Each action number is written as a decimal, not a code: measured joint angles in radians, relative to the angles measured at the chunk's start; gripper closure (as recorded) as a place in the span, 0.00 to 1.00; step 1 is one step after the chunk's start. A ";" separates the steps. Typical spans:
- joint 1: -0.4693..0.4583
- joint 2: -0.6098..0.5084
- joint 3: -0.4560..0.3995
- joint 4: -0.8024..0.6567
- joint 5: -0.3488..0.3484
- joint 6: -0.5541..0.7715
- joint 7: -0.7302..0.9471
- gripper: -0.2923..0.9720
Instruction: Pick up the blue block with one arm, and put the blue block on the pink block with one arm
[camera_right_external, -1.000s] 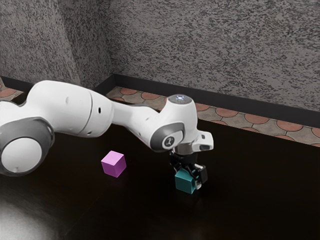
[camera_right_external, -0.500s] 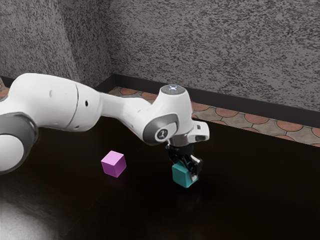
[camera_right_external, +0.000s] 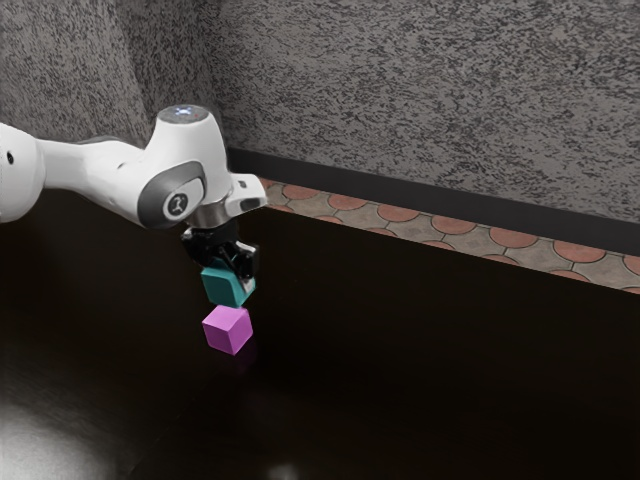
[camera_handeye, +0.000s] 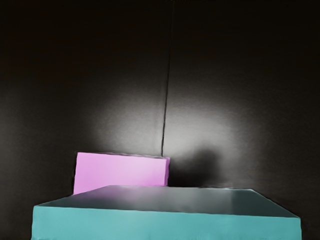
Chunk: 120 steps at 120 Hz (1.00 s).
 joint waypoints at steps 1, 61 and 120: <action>0.006 0.004 0.000 0.003 0.001 0.000 0.000 0.49; 0.129 0.234 0.002 0.181 0.002 -0.009 0.077 0.48; 0.088 0.185 -0.008 0.099 -0.003 0.000 0.091 0.48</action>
